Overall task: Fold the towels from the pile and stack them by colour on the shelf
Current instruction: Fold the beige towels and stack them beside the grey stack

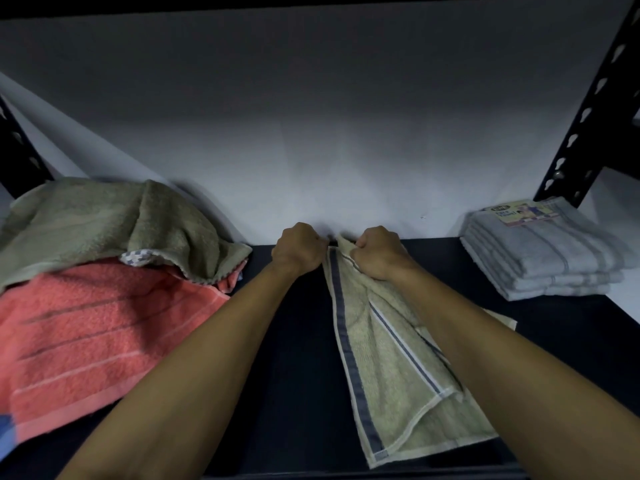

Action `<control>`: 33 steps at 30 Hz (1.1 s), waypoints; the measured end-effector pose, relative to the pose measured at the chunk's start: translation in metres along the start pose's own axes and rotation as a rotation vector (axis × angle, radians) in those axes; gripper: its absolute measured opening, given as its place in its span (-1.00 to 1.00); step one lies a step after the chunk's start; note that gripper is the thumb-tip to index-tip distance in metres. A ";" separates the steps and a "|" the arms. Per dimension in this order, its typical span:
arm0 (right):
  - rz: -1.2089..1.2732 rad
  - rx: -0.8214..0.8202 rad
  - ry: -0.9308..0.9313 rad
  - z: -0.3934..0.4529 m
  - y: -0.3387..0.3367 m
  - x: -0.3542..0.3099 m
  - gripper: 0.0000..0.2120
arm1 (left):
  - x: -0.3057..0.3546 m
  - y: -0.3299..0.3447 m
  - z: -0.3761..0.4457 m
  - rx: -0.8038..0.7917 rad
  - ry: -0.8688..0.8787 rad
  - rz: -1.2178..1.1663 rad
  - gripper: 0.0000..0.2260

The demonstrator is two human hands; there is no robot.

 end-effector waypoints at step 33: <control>-0.128 0.208 0.439 -0.183 -0.058 0.147 -0.50 | 0.039 0.030 -0.270 0.041 0.818 0.341 -0.78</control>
Point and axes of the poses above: each hand's wrist, its own z-axis towards the middle knuckle, its own y-axis out of the palm, x = y × z, the point moved 3 cm from there along z, towards the middle knuckle, and after that the axes turned 10 degrees about -z, right-handed, at the moved point
